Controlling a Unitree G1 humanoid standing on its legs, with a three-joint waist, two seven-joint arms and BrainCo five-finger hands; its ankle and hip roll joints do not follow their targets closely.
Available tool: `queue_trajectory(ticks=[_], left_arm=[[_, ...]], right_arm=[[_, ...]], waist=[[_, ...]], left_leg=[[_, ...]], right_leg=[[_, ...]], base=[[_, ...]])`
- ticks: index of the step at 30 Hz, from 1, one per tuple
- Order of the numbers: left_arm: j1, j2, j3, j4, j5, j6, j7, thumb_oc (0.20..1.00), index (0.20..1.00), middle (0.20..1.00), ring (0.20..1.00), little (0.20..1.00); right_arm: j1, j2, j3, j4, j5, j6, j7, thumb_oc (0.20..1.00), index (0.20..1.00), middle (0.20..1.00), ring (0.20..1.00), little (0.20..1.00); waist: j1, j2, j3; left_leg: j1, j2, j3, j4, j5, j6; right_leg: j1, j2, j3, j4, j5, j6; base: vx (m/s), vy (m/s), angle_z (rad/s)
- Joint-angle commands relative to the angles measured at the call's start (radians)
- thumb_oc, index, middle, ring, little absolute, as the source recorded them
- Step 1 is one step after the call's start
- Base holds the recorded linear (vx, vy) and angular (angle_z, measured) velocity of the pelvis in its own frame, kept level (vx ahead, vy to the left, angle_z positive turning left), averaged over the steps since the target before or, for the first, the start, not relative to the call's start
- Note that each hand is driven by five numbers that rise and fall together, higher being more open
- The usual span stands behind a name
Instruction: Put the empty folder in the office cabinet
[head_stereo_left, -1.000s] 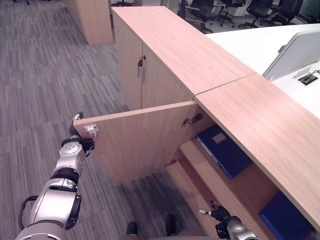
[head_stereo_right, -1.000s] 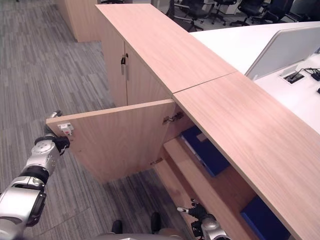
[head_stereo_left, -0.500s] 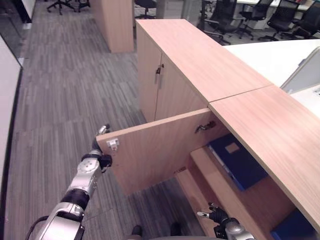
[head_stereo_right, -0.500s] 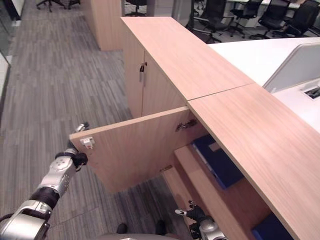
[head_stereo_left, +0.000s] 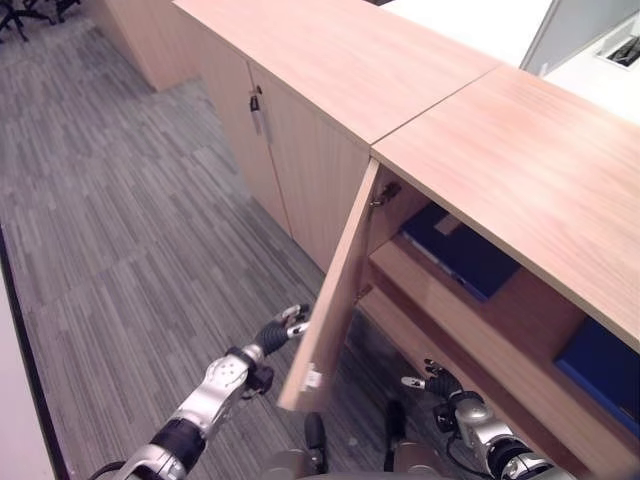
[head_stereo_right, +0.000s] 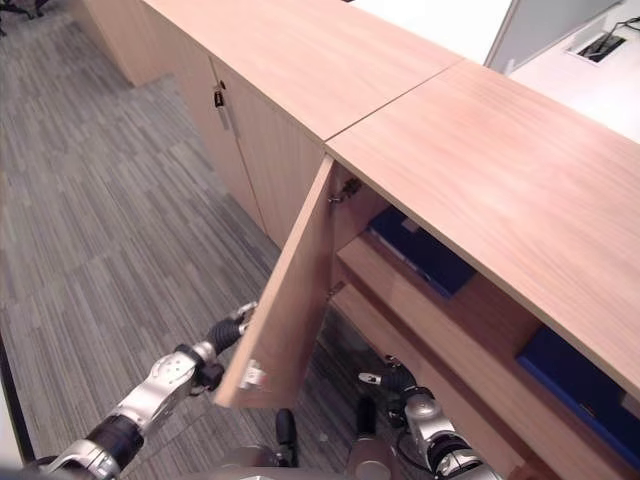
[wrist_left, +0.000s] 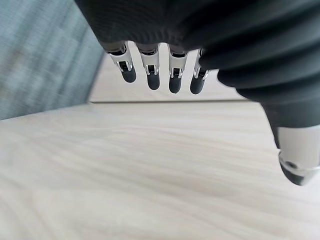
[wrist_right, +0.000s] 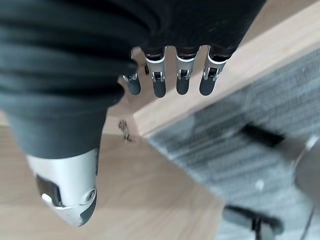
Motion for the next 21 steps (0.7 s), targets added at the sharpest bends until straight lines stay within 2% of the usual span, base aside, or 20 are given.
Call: queue_trajectory(ticks=[1,2,5,6,10,13,14,15,16,17,18,19,20,21], left_arm=[[0.018,0.032,0.034,-0.034,-0.004,-0.022,-0.025,1.0,1.0,1.0,1.0,1.0],[0.048,0.024,0.042,-0.045,0.007,-0.019,-0.031,1.0,1.0,1.0,1.0,1.0],[0.055,0.021,0.034,-0.053,0.026,-0.023,-0.036,1.0,1.0,1.0,1.0,1.0],[0.058,0.004,0.04,-0.046,0.02,-0.025,-0.026,1.0,1.0,1.0,1.0,1.0],[0.053,-0.035,0.038,-0.02,0.016,-0.028,-0.013,1.0,1.0,1.0,1.0,1.0],[0.028,-0.066,0.038,0.02,0.01,-0.024,-0.001,1.0,1.0,1.0,1.0,1.0],[0.027,-0.067,0.037,0.022,0.01,-0.025,-0.001,1.0,1.0,1.0,1.0,1.0],[-0.002,-0.095,0.036,0.054,0.004,-0.024,0.009,1.0,1.0,1.0,1.0,1.0],[-0.011,-0.107,0.035,0.068,0.003,-0.024,0.017,1.0,1.0,1.0,1.0,1.0],[-0.012,-0.108,0.035,0.069,0.003,-0.024,0.017,1.0,1.0,1.0,1.0,1.0],[-0.016,-0.115,0.041,0.08,0.006,-0.028,0.031,1.0,1.0,1.0,1.0,1.0],[-0.023,-0.122,0.041,0.091,0.004,-0.033,0.044,1.0,1.0,1.0,1.0,1.0],[-0.049,-0.14,0.042,0.125,-0.005,-0.043,0.074,1.0,1.0,1.0,1.0,1.0],[-0.059,-0.146,0.045,0.144,-0.009,-0.048,0.087,1.0,1.0,1.0,1.0,1.0]], right_arm=[[0.038,0.01,0.002,0.017,-0.043,-0.014,-0.003,1.0,1.0,1.0,1.0,1.0],[0.044,0.016,0.001,0.039,-0.048,-0.01,-0.001,1.0,1.0,1.0,1.0,1.0],[0.054,0.016,0.002,0.04,-0.042,-0.011,0.0,1.0,1.0,1.0,1.0,1.0],[0.053,0.004,0.009,0.035,-0.045,-0.01,0.002,1.0,1.0,1.0,1.0,1.0],[0.055,-0.024,0.026,0.003,-0.058,-0.012,0.008,1.0,1.0,1.0,1.0,1.0],[0.074,-0.043,0.021,-0.012,-0.062,-0.014,0.008,1.0,1.0,1.0,1.0,1.0],[0.074,-0.044,0.02,-0.013,-0.062,-0.014,0.008,1.0,1.0,1.0,1.0,1.0],[0.094,-0.052,0.011,-0.011,-0.053,-0.015,0.004,1.0,1.0,1.0,1.0,1.0],[0.104,-0.056,0.009,-0.01,-0.048,-0.017,0.003,1.0,1.0,1.0,1.0,1.0],[0.104,-0.057,0.009,-0.011,-0.048,-0.017,0.003,1.0,1.0,1.0,1.0,1.0],[0.105,-0.058,0.015,-0.007,-0.047,-0.015,0.002,1.0,1.0,1.0,1.0,1.0],[0.099,-0.061,0.022,0.005,-0.046,-0.017,-0.001,1.0,1.0,1.0,1.0,1.0],[0.088,-0.061,0.04,0.025,-0.045,-0.015,-0.003,1.0,1.0,1.0,1.0,1.0],[0.088,-0.061,0.046,0.035,-0.048,-0.015,-0.003,1.0,1.0,1.0,1.0,1.0]], waist=[[0.007,-0.058,-0.038],[0.019,-0.068,-0.061],[0.013,-0.064,-0.077],[-0.007,-0.046,-0.079],[-0.055,-0.017,-0.081],[-0.092,-0.005,-0.081],[-0.092,-0.004,-0.08],[-0.114,-0.005,-0.074],[-0.128,-0.009,-0.07],[-0.127,-0.008,-0.069],[-0.133,-0.012,-0.065],[-0.126,-0.012,-0.058],[-0.096,-0.017,-0.054],[-0.083,-0.023,-0.054]], left_leg=[[0.033,0.018,-0.015,0.0,-0.074,-0.087],[0.036,0.015,0.04,0.002,-0.071,-0.09],[0.044,0.018,0.072,0.005,-0.06,-0.097],[0.051,0.03,0.087,0.005,-0.049,-0.106],[0.067,0.057,0.129,0.006,-0.025,-0.128],[0.07,0.084,0.15,0.026,-0.01,-0.153],[0.07,0.086,0.15,0.028,-0.01,-0.154],[0.053,0.127,0.169,0.086,-0.002,-0.18],[0.047,0.149,0.179,0.119,0.002,-0.193],[0.047,0.151,0.18,0.123,0.0,-0.194],[0.042,0.173,0.171,0.159,-0.002,-0.206],[0.023,0.185,0.13,0.199,0.019,-0.219],[0.005,0.144,-0.041,0.177,0.017,-0.218],[0.0,0.12,-0.13,0.153,-0.005,-0.21]], right_leg=[[0.067,0.011,0.009,-0.039,-0.008,-0.008],[0.119,0.006,-0.034,-0.109,-0.004,-0.006],[0.144,0.03,0.0,-0.171,-0.007,-0.009],[0.147,0.051,0.037,-0.194,-0.012,-0.016],[0.169,0.087,0.099,-0.26,-0.009,-0.028],[0.188,0.11,0.133,-0.297,-0.01,-0.038],[0.189,0.111,0.133,-0.298,-0.01,-0.039],[0.209,0.125,0.144,-0.324,-0.013,-0.049],[0.217,0.131,0.155,-0.335,-0.016,-0.054],[0.218,0.132,0.156,-0.336,-0.016,-0.055],[0.221,0.139,0.178,-0.342,-0.022,-0.062],[0.222,0.147,0.206,-0.346,-0.03,-0.067],[0.208,0.151,0.259,-0.355,-0.027,-0.065],[0.204,0.148,0.287,-0.358,-0.022,-0.06]], base=[[-0.09,-0.032,-0.84],[-0.05,-0.08,-1.1],[-0.02,-0.109,-1.04],[-0.04,-0.082,-0.84],[-0.05,-0.11,-0.59],[-0.01,-0.098,-0.54],[-0.03,-0.145,-0.25],[-0.02,-0.146,-0.27],[-0.02,-0.147,-0.21],[0.01,-0.068,-0.17],[0.03,-0.03,-0.16],[0.02,-0.024,-0.67],[0.02,-0.019,-1.03],[0.06,-0.023,-1.38]])
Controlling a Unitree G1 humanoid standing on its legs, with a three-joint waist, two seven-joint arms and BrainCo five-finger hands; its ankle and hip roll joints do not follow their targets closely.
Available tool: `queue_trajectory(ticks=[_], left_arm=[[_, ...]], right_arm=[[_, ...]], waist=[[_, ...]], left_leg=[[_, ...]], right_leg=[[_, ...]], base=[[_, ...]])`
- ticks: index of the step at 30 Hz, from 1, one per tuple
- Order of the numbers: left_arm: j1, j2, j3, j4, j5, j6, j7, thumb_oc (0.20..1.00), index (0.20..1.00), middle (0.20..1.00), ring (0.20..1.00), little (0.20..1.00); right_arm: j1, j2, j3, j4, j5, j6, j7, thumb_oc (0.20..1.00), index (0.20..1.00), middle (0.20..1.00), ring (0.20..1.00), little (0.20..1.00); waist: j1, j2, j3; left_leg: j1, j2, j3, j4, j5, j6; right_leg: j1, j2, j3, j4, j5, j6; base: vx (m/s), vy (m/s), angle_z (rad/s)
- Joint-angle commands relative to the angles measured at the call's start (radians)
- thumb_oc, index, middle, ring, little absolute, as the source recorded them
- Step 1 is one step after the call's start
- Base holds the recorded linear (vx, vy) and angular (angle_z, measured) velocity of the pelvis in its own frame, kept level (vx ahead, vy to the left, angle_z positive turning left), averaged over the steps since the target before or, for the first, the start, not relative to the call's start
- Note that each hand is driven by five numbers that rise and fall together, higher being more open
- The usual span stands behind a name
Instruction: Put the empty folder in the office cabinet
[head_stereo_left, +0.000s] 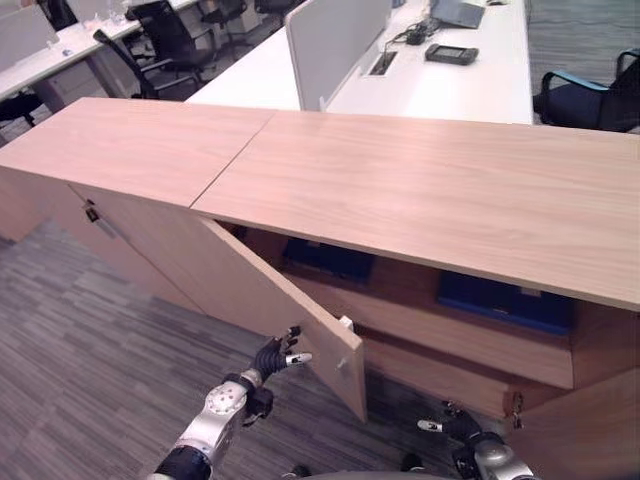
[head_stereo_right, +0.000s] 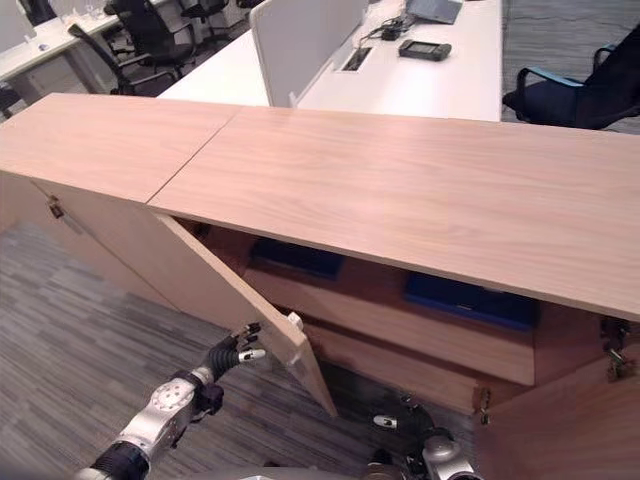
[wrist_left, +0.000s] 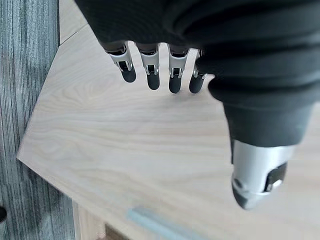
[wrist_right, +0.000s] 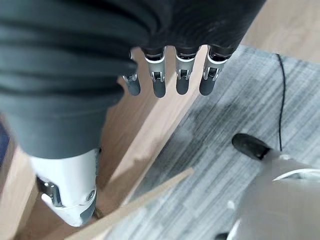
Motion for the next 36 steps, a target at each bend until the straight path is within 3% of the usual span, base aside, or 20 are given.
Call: queue_trajectory(ticks=[1,2,3,5,9,17,26,30,36], left_arm=[[-0.15,-0.069,-0.019,-0.027,-0.011,-0.085,0.03,1.0,1.0,1.0,1.0,1.0],[-0.158,-0.069,-0.008,-0.016,-0.013,-0.09,0.042,1.0,1.0,1.0,1.0,1.0],[-0.159,-0.069,-0.008,-0.016,-0.013,-0.09,0.042,1.0,1.0,1.0,1.0,1.0],[-0.2,-0.059,0.033,0.051,-0.021,-0.109,0.075,1.0,1.0,1.0,1.0,1.0],[-0.223,-0.038,0.068,0.107,-0.018,-0.112,0.099,1.0,1.0,1.0,1.0,1.0],[-0.387,0.065,0.142,0.259,-0.028,-0.122,0.149,1.0,1.0,1.0,1.0,1.0],[-0.499,0.131,0.18,0.348,-0.049,-0.131,0.168,1.0,1.0,1.0,1.0,1.0],[-0.46,0.108,0.171,0.29,-0.047,-0.139,0.16,1.0,1.0,1.0,1.0,1.0],[-0.308,0.005,0.113,0.226,0.021,-0.126,0.127,1.0,1.0,1.0,1.0,1.0]], right_arm=[[-0.071,-0.011,0.03,0.04,-0.015,-0.018,-0.001,1.0,1.0,1.0,1.0,1.0],[-0.066,-0.013,0.033,0.05,-0.02,-0.019,0.002,1.0,1.0,1.0,1.0,1.0],[-0.067,-0.013,0.033,0.05,-0.02,-0.019,0.002,1.0,1.0,1.0,1.0,1.0],[-0.067,-0.014,0.038,0.059,-0.03,-0.024,0.009,1.0,1.0,1.0,1.0,1.0],[-0.045,-0.006,0.043,0.064,-0.049,-0.024,0.015,1.0,1.0,1.0,1.0,1.0],[-0.009,0.023,0.059,0.062,-0.062,-0.023,0.032,1.0,1.0,1.0,1.0,1.0],[0.005,0.028,0.067,0.073,-0.081,-0.022,0.033,1.0,1.0,1.0,1.0,1.0],[0.004,0.034,0.036,0.092,-0.06,-0.02,0.027,1.0,1.0,1.0,1.0,1.0],[0.01,0.037,-0.023,0.118,-0.036,-0.013,0.02,1.0,1.0,1.0,1.0,1.0]], waist=[[0.031,-0.005,0.024],[0.043,-0.007,0.023],[0.042,-0.007,0.022],[0.044,-0.008,0.013],[0.027,-0.002,-0.021],[-0.025,-0.029,-0.054],[-0.046,-0.052,-0.064],[-0.043,-0.058,-0.062],[-0.04,-0.069,-0.05]], left_leg=[[-0.077,-0.04,-0.299,-0.098,-0.042,-0.052],[-0.084,-0.06,-0.39,-0.119,-0.045,-0.048],[-0.088,-0.061,-0.391,-0.12,-0.042,-0.048],[-0.08,-0.084,-0.476,-0.175,-0.044,-0.045],[-0.01,-0.066,-0.425,-0.233,-0.041,-0.043],[0.054,-0.069,-0.313,-0.253,-0.075,-0.028],[0.063,-0.092,-0.276,-0.253,-0.107,-0.01],[0.062,-0.107,-0.27,-0.253,-0.117,0.003],[0.071,-0.133,-0.263,-0.253,-0.132,0.026]], right_leg=[[0.033,0.01,0.043,-0.042,-0.047,0.098],[0.032,0.016,0.078,-0.042,-0.042,0.1],[0.028,0.015,0.077,-0.042,-0.04,0.1],[0.027,0.04,0.15,-0.042,-0.042,0.1],[0.027,0.056,0.186,-0.042,-0.036,0.098],[0.017,0.045,0.251,-0.042,-0.009,0.131],[-0.007,0.007,0.271,-0.037,0.011,0.161],[-0.019,-0.014,0.267,-0.028,0.017,0.173],[-0.036,-0.04,0.275,-0.001,0.033,0.189]], base=[[0.12,-0.046,-1.14],[0.09,-0.031,-0.99],[0.09,-0.028,-0.85],[0.12,0.007,-0.76],[0.13,0.042,-0.95],[0.07,0.064,-0.48],[0.02,0.079,-0.12],[-0.01,0.104,-0.18],[-0.02,0.081,-0.03]])
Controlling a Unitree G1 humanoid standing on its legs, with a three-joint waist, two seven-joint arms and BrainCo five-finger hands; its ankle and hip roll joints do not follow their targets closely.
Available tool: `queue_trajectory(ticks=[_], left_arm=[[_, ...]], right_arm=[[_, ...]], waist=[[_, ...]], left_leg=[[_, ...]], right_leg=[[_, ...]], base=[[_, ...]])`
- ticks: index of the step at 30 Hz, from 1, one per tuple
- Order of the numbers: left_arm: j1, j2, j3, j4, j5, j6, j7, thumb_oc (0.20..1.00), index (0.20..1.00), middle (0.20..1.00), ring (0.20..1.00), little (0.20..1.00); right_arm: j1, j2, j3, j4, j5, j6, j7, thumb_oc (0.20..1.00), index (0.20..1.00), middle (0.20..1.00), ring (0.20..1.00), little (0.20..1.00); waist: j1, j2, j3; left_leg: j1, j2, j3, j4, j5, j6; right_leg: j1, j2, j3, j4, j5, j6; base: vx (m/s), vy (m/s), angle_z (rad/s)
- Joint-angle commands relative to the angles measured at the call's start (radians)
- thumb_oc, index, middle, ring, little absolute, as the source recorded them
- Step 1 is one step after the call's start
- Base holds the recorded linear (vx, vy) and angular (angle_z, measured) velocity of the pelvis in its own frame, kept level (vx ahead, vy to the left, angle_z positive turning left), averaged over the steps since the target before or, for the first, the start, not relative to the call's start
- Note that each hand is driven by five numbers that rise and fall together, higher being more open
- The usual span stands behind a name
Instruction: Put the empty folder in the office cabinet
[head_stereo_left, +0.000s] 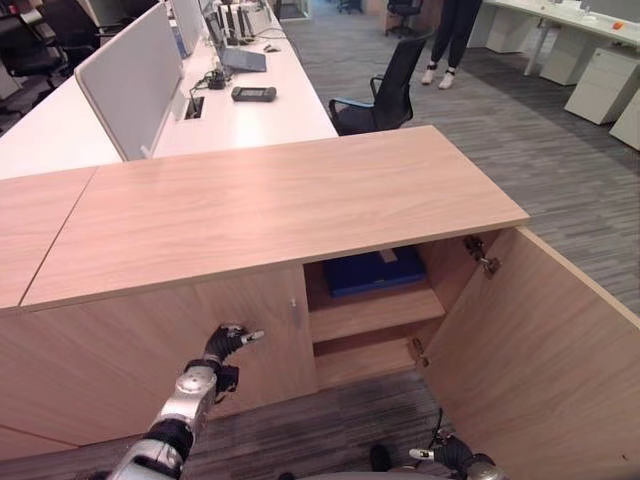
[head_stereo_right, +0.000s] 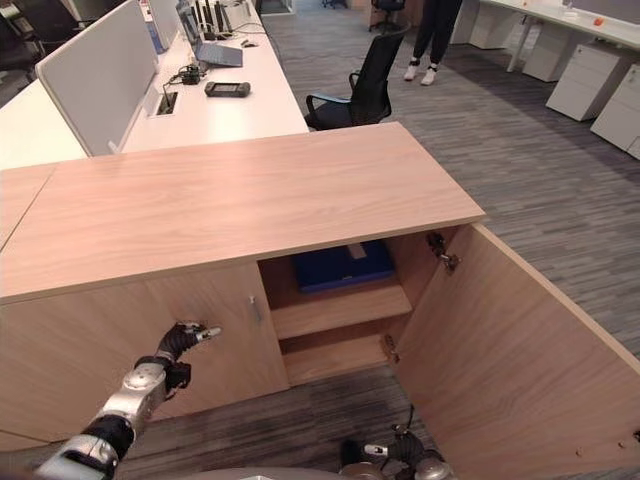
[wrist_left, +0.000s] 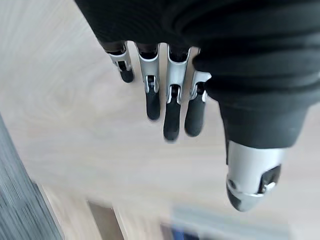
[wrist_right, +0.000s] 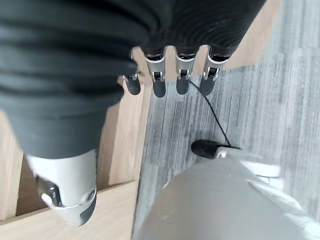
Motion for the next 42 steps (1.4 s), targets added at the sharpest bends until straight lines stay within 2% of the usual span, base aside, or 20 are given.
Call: queue_trajectory(ticks=[1,5,6,8,9,10,13,15,16,21,28,29,30,31,32,33,34,36,38,42], left_arm=[[-0.154,-0.024,-0.005,0.023,0.039,-0.088,-0.017,1.0,1.0,1.0,1.0,1.0],[-0.104,-0.052,-0.051,0.008,0.063,-0.079,-0.035,1.0,1.0,1.0,1.0,1.0],[-0.092,-0.055,-0.065,0.014,0.076,-0.075,-0.042,1.0,1.0,1.0,1.0,1.0],[-0.056,-0.058,-0.081,0.011,0.087,-0.063,-0.057,1.0,1.0,1.0,1.0,1.0],[-0.023,-0.056,-0.078,0.006,0.096,-0.049,-0.074,1.0,1.0,1.0,1.0,1.0],[-0.021,-0.056,-0.078,0.004,0.097,-0.049,-0.074,1.0,1.0,1.0,1.0,1.0],[0.061,-0.047,-0.05,-0.047,0.078,-0.035,-0.1,1.0,1.0,1.0,1.0,1.0],[0.073,-0.05,-0.045,-0.053,0.072,-0.036,-0.106,1.0,1.0,1.0,1.0,1.0],[0.089,-0.051,-0.042,-0.063,0.074,-0.034,-0.112,1.0,1.0,1.0,1.0,1.0],[0.107,-0.058,-0.031,-0.068,0.079,-0.039,-0.108,1.0,1.0,1.0,1.0,1.0],[0.112,-0.086,-0.003,-0.069,0.055,-0.045,-0.09,1.0,1.0,1.0,1.0,1.0],[0.115,-0.089,-0.002,-0.07,0.048,-0.047,-0.086,1.0,1.0,1.0,1.0,1.0],[0.111,-0.093,-0.008,-0.077,0.037,-0.052,-0.078,1.0,1.0,1.0,1.0,1.0],[0.11,-0.093,-0.007,-0.077,0.037,-0.052,-0.078,1.0,1.0,1.0,1.0,1.0],[0.113,-0.094,-0.014,-0.083,0.029,-0.059,-0.072,1.0,1.0,1.0,1.0,1.0],[0.112,-0.093,-0.017,-0.083,0.027,-0.061,-0.071,1.0,1.0,1.0,1.0,1.0],[0.11,-0.093,-0.019,-0.081,0.025,-0.061,-0.073,1.0,1.0,1.0,1.0,1.0],[0.11,-0.093,-0.019,-0.08,0.025,-0.061,-0.073,1.0,1.0,1.0,1.0,1.0],[0.116,-0.092,-0.015,-0.077,0.038,-0.057,-0.072,1.0,1.0,1.0,1.0,1.0],[0.121,-0.082,-0.012,-0.078,0.043,-0.057,-0.076,1.0,1.0,1.0,1.0,1.0]], right_arm=[[-0.046,-0.013,-0.012,0.051,0.039,-0.011,-0.007,1.0,1.0,1.0,1.0,1.0],[-0.063,-0.02,-0.038,0.06,0.058,-0.01,-0.017,1.0,1.0,1.0,1.0,1.0],[-0.079,-0.024,-0.044,0.061,0.059,-0.009,-0.023,1.0,1.0,1.0,1.0,1.0],[-0.088,-0.025,-0.051,0.059,0.058,-0.009,-0.026,1.0,1.0,1.0,1.0,1.0],[-0.089,-0.022,-0.052,0.06,0.049,-0.007,-0.024,1.0,1.0,1.0,1.0,1.0],[-0.088,-0.022,-0.051,0.06,0.048,-0.007,-0.024,1.0,1.0,1.0,1.0,1.0],[-0.091,-0.024,-0.055,0.085,0.032,-0.005,-0.023,1.0,1.0,1.0,1.0,1.0],[-0.089,-0.022,-0.055,0.091,0.031,-0.003,-0.024,1.0,1.0,1.0,1.0,1.0],[-0.083,-0.026,-0.06,0.097,0.033,0.0,-0.023,1.0,1.0,1.0,1.0,1.0],[-0.073,-0.043,-0.058,0.098,0.024,0.001,-0.018,1.0,1.0,1.0,1.0,1.0],[-0.087,-0.077,-0.079,0.128,0.04,0.0,-0.022,1.0,1.0,1.0,1.0,1.0],[-0.093,-0.085,-0.074,0.132,0.037,0.001,-0.023,1.0,1.0,1.0,1.0,1.0],[-0.118,-0.101,-0.063,0.135,0.042,0.004,-0.027,1.0,1.0,1.0,1.0,1.0],[-0.119,-0.101,-0.063,0.136,0.042,0.004,-0.027,1.0,1.0,1.0,1.0,1.0],[-0.129,-0.112,-0.066,0.142,0.052,0.004,-0.03,1.0,1.0,1.0,1.0,1.0],[-0.134,-0.117,-0.073,0.144,0.06,0.004,-0.031,1.0,1.0,1.0,1.0,1.0],[-0.137,-0.121,-0.081,0.148,0.068,0.004,-0.031,1.0,1.0,1.0,1.0,1.0],[-0.137,-0.122,-0.08,0.148,0.068,0.004,-0.031,1.0,1.0,1.0,1.0,1.0],[-0.121,-0.119,-0.101,0.141,0.081,0.001,-0.026,1.0,1.0,1.0,1.0,1.0],[-0.105,-0.105,-0.125,0.125,0.107,-0.002,-0.022,1.0,1.0,1.0,1.0,1.0]], waist=[[-0.031,0.012,-0.001],[-0.032,0.015,0.018],[-0.025,0.025,0.038],[-0.007,0.041,0.051],[0.009,0.046,0.046],[0.008,0.045,0.046],[0.042,0.033,0.024],[0.049,0.028,0.02],[0.047,0.033,0.013],[0.026,0.055,0.0],[-0.002,0.084,0.028],[-0.002,0.086,0.037],[0.016,0.093,0.052],[0.017,0.093,0.049],[0.029,0.089,0.05],[0.03,0.086,0.042],[0.021,0.085,0.034],[0.021,0.086,0.035],[0.006,0.092,0.013],[-0.004,0.083,0.009]], left_leg=[[0.011,-0.013,-0.011,0.013,-0.074,0.017],[-0.001,-0.014,0.005,0.013,-0.071,0.026],[-0.006,-0.003,0.024,0.013,-0.067,0.028],[-0.016,0.013,0.058,0.013,-0.054,0.024],[-0.018,0.023,0.118,0.019,-0.042,0.026],[-0.018,0.023,0.118,0.02,-0.043,0.026],[-0.03,0.037,0.204,0.033,-0.027,0.022],[-0.032,0.037,0.214,0.034,-0.024,0.019],[-0.03,0.043,0.219,0.035,-0.015,0.011],[-0.021,0.06,0.234,0.034,0.002,-0.011],[-0.051,0.137,0.316,0.168,0.022,-0.074],[-0.049,0.143,0.303,0.188,0.024,-0.083],[-0.057,0.131,0.197,0.209,0.043,-0.099],[-0.061,0.131,0.198,0.207,0.047,-0.099],[-0.053,0.087,0.059,0.194,-0.004,-0.086],[-0.051,0.069,0.012,0.199,-0.021,-0.081],[-0.037,0.061,0.003,0.193,-0.059,-0.074],[-0.035,0.062,0.003,0.194,-0.06,-0.074],[0.006,0.035,-0.007,0.141,-0.096,-0.044],[0.027,0.019,-0.003,0.099,-0.092,-0.028]], right_leg=[[0.017,-0.054,-0.014,0.047,-0.049,0.108],[-0.026,-0.046,-0.01,0.096,-0.047,0.114],[-0.059,-0.046,-0.051,0.147,-0.053,0.113],[-0.061,-0.081,-0.236,0.195,-0.084,0.087],[-0.047,-0.11,-0.386,0.254,-0.109,0.059],[-0.048,-0.112,-0.386,0.259,-0.113,0.059],[0.025,-0.112,-0.48,0.242,-0.132,0.058],[0.047,-0.107,-0.472,0.203,-0.129,0.058],[0.057,-0.093,-0.431,0.169,-0.128,0.05],[0.082,-0.063,-0.386,0.072,-0.103,0.045],[0.111,-0.044,-0.326,0.005,-0.115,0.037],[0.117,-0.041,-0.313,0.005,-0.123,0.036],[0.114,-0.029,-0.28,0.005,-0.12,0.032],[0.109,-0.028,-0.279,0.005,-0.117,0.031],[0.105,-0.033,-0.253,0.005,-0.109,0.03],[0.093,-0.035,-0.241,0.005,-0.1,0.027],[0.091,-0.039,-0.24,0.007,-0.104,0.028],[0.093,-0.039,-0.241,0.007,-0.105,0.028],[0.091,-0.039,-0.22,0.027,-0.095,0.031],[0.073,-0.046,-0.215,0.061,-0.088,0.038]], base=[[-0.04,0.051,-0.08],[-0.09,0.021,-0.19],[-0.17,-0.009,-0.22],[-0.2,-0.001,-0.71],[-0.12,0.009,-1.18],[-0.11,-0.013,-1.2],[-0.11,-0.126,-0.87],[-0.02,-0.142,-0.78],[-0.02,-0.169,-0.27],[-0.01,-0.164,-0.44],[-0.02,-0.096,-0.48],[-0.03,-0.022,-0.38],[-0.04,-0.002,-0.6],[-0.05,-0.007,-1.05],[-0.01,-0.003,-1.39],[0.01,0.009,-1.11],[0.01,0.013,-0.7],[0.02,0.031,-0.24],[0.07,0.117,-0.03],[0.0,0.085,-0.08]])
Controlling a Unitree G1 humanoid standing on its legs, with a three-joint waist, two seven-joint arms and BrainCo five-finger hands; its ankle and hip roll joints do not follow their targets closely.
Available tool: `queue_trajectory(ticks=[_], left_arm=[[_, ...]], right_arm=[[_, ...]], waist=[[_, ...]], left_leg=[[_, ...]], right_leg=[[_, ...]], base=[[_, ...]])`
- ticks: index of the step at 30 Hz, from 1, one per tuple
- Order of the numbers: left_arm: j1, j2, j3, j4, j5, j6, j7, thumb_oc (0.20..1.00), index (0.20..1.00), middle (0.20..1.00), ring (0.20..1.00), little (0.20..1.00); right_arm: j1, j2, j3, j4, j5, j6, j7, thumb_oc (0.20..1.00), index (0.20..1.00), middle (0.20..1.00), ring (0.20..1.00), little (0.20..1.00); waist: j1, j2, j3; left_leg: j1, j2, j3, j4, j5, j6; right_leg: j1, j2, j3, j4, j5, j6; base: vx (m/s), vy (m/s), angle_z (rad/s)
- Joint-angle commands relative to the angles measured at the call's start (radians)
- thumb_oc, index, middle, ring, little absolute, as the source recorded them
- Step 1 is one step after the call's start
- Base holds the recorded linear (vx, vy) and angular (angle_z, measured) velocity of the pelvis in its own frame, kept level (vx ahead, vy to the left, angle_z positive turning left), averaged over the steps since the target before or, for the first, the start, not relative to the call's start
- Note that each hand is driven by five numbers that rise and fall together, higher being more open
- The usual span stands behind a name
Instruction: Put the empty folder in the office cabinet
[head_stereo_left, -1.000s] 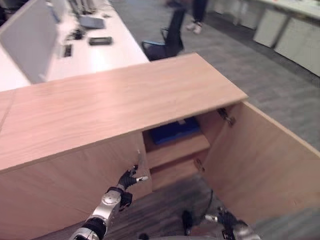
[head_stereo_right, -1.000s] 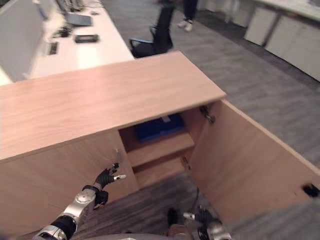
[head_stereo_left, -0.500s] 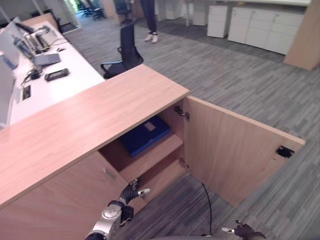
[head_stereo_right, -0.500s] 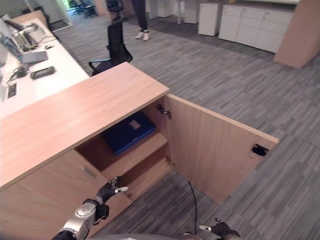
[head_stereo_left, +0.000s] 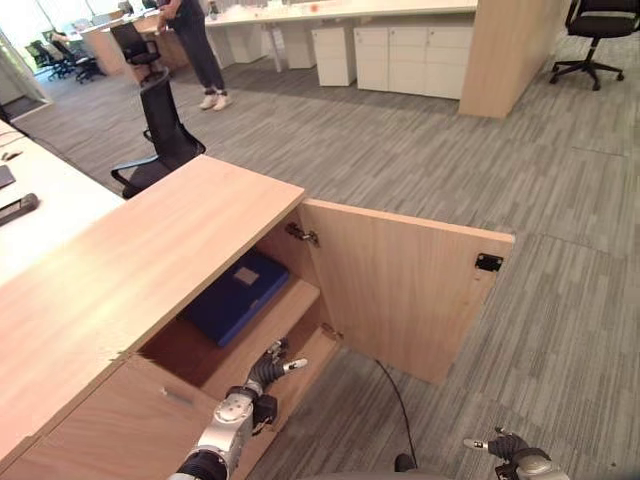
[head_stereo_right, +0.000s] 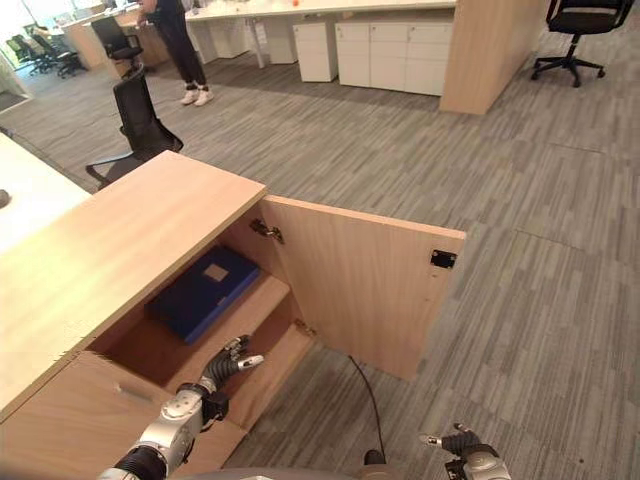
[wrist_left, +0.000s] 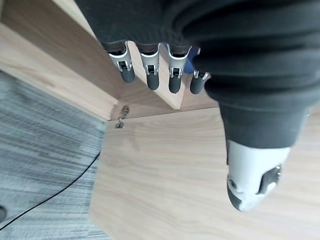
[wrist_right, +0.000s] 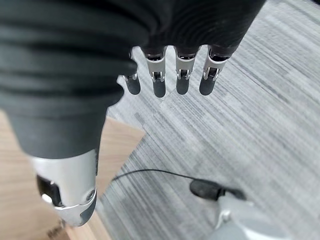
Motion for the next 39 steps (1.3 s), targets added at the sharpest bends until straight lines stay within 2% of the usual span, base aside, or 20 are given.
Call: queue_trajectory(ticks=[1,4,7,8,9,13,15,17,19,20,23,24,26,30,33,39], left_arm=[[0.018,0.061,0.035,-0.039,-0.008,-0.038,0.006,1.0,1.0,1.0,1.0,1.0],[0.012,0.077,0.043,-0.022,0.006,-0.037,0.008,1.0,1.0,1.0,1.0,1.0],[0.003,0.088,0.047,-0.005,0.017,-0.036,0.009,1.0,1.0,1.0,1.0,1.0],[-0.002,0.094,0.042,0.01,0.028,-0.04,0.007,1.0,1.0,1.0,1.0,1.0],[0.001,0.092,0.041,0.011,0.025,-0.039,0.006,1.0,1.0,1.0,1.0,1.0],[0.02,0.096,0.061,0.006,0.012,-0.038,0.005,1.0,1.0,1.0,1.0,1.0],[0.049,0.101,0.078,-0.017,-0.008,-0.043,-0.004,1.0,1.0,1.0,1.0,1.0],[0.06,0.108,0.077,-0.031,-0.015,-0.043,-0.008,1.0,1.0,1.0,1.0,1.0],[0.066,0.113,0.072,-0.036,-0.015,-0.043,-0.014,1.0,1.0,1.0,1.0,1.0],[0.073,0.127,0.066,-0.048,-0.013,-0.043,-0.022,1.0,1.0,1.0,1.0,1.0],[0.075,0.138,0.059,-0.058,-0.016,-0.041,-0.028,1.0,1.0,1.0,1.0,1.0],[0.073,0.145,0.047,-0.064,-0.016,-0.039,-0.031,1.0,1.0,1.0,1.0,1.0],[0.069,0.148,0.032,-0.068,-0.018,-0.036,-0.036,1.0,1.0,1.0,1.0,1.0],[0.071,0.146,0.01,-0.063,-0.014,-0.033,-0.044,1.0,1.0,1.0,1.0,1.0],[0.081,0.146,-0.027,-0.069,-0.015,-0.026,-0.054,1.0,1.0,1.0,1.0,1.0],[0.087,0.151,-0.06,-0.082,-0.013,-0.018,-0.068,1.0,1.0,1.0,1.0,1.0]], right_arm=[[-0.042,0.063,0.016,0.002,0.059,-0.028,0.006,1.0,1.0,1.0,1.0,1.0],[-0.059,0.081,0.019,-0.02,0.075,-0.028,0.014,1.0,1.0,1.0,1.0,1.0],[-0.058,0.092,0.014,-0.033,0.095,-0.029,0.015,1.0,1.0,1.0,1.0,1.0],[-0.049,0.094,0.005,-0.039,0.121,-0.037,0.015,1.0,1.0,1.0,1.0,1.0],[-0.045,0.088,0.0,-0.041,0.126,-0.038,0.014,1.0,1.0,1.0,1.0,1.0],[-0.048,0.06,-0.035,-0.048,0.159,-0.049,0.002,1.0,1.0,1.0,1.0,1.0],[-0.081,-0.015,-0.062,-0.055,0.164,-0.059,-0.003,1.0,1.0,1.0,1.0,1.0],[-0.123,-0.075,-0.079,-0.043,0.171,-0.06,-0.009,1.0,1.0,1.0,1.0,1.0],[-0.147,-0.109,-0.086,-0.031,0.177,-0.061,-0.008,1.0,1.0,1.0,1.0,1.0],[-0.188,-0.168,-0.101,-0.021,0.187,-0.063,-0.011,1.0,1.0,1.0,1.0,1.0],[-0.233,-0.217,-0.111,-0.004,0.205,-0.065,-0.014,1.0,1.0,1.0,1.0,1.0],[-0.277,-0.27,-0.104,0.012,0.203,-0.061,-0.012,1.0,1.0,1.0,1.0,1.0],[-0.327,-0.305,-0.089,0.031,0.201,-0.058,-0.014,1.0,1.0,1.0,1.0,1.0],[-0.397,-0.339,-0.064,0.05,0.203,-0.056,-0.014,1.0,1.0,1.0,1.0,1.0],[-0.523,-0.362,0.006,0.051,0.198,-0.054,-0.012,1.0,1.0,1.0,1.0,1.0],[-0.654,-0.353,0.092,0.058,0.177,-0.048,-0.008,1.0,1.0,1.0,1.0,1.0]], waist=[[0.024,-0.098,0.0],[0.015,-0.102,0.03],[0.011,-0.098,0.04],[0.01,-0.105,0.026],[0.015,-0.113,0.013],[0.028,-0.12,-0.022],[0.044,-0.123,-0.041],[0.054,-0.125,-0.041],[0.058,-0.126,-0.041],[0.065,-0.129,-0.043],[0.069,-0.129,-0.042],[0.074,-0.13,-0.043],[0.078,-0.13,-0.043],[0.084,-0.128,-0.044],[0.098,-0.125,-0.043],[0.11,-0.123,-0.042]], left_leg=[[-0.007,-0.074,0.01,0.059,-0.079,0.022],[-0.004,-0.075,0.028,0.039,-0.062,0.034],[-0.014,-0.072,0.021,0.038,-0.051,0.04],[-0.025,-0.079,0.014,0.031,-0.045,0.041],[-0.028,-0.089,0.007,0.025,-0.046,0.042],[-0.028,-0.094,-0.001,0.021,-0.045,0.036],[-0.023,-0.087,0.0,0.015,-0.044,0.029],[-0.02,-0.083,-0.005,0.014,-0.041,0.026],[-0.018,-0.081,-0.006,0.013,-0.039,0.023],[-0.014,-0.077,-0.007,0.01,-0.036,0.017],[-0.011,-0.072,-0.014,0.009,-0.034,0.013],[-0.008,-0.067,-0.021,0.007,-0.032,0.008],[-0.006,-0.063,-0.027,0.006,-0.029,0.004],[-0.004,-0.059,-0.036,0.004,-0.026,0.0],[-0.005,-0.055,-0.048,0.004,-0.019,-0.004],[-0.011,-0.052,-0.065,0.003,-0.012,-0.007]], right_leg=[[-0.031,-0.114,-0.031,0.1,-0.059,0.116],[-0.11,-0.107,-0.022,0.224,-0.049,0.162],[-0.127,-0.101,0.007,0.27,-0.07,0.176],[-0.085,-0.106,0.027,0.237,-0.104,0.157],[-0.057,-0.116,0.035,0.205,-0.107,0.144],[-0.016,-0.13,0.023,0.119,-0.091,0.132],[0.023,-0.132,0.008,0.037,-0.068,0.132],[0.039,-0.131,-0.003,0.015,-0.059,0.131],[0.047,-0.13,-0.007,0.007,-0.056,0.13],[0.057,-0.126,-0.014,0.002,-0.061,0.129],[0.065,-0.122,-0.02,0.003,-0.066,0.126],[0.073,-0.118,-0.026,0.002,-0.072,0.123],[0.078,-0.114,-0.034,0.002,-0.076,0.12],[0.086,-0.11,-0.038,0.001,-0.08,0.116],[0.093,-0.102,-0.043,0.001,-0.085,0.109],[0.099,-0.097,-0.052,0.003,-0.09,0.103]], base=[[-0.09,0.055,-0.2],[-0.15,0.065,-0.37],[-0.11,0.003,-0.24],[-0.08,-0.055,0.05],[0.0,-0.075,0.17],[0.03,-0.057,0.13],[0.01,-0.109,0.13],[0.0,-0.093,0.04],[0.01,-0.058,0.05],[0.03,-0.061,0.06],[0.02,-0.046,0.02],[0.03,-0.055,0.1],[0.03,-0.045,0.12],[0.02,-0.026,0.1],[0.02,-0.032,0.04],[0.01,-0.016,0.13]])
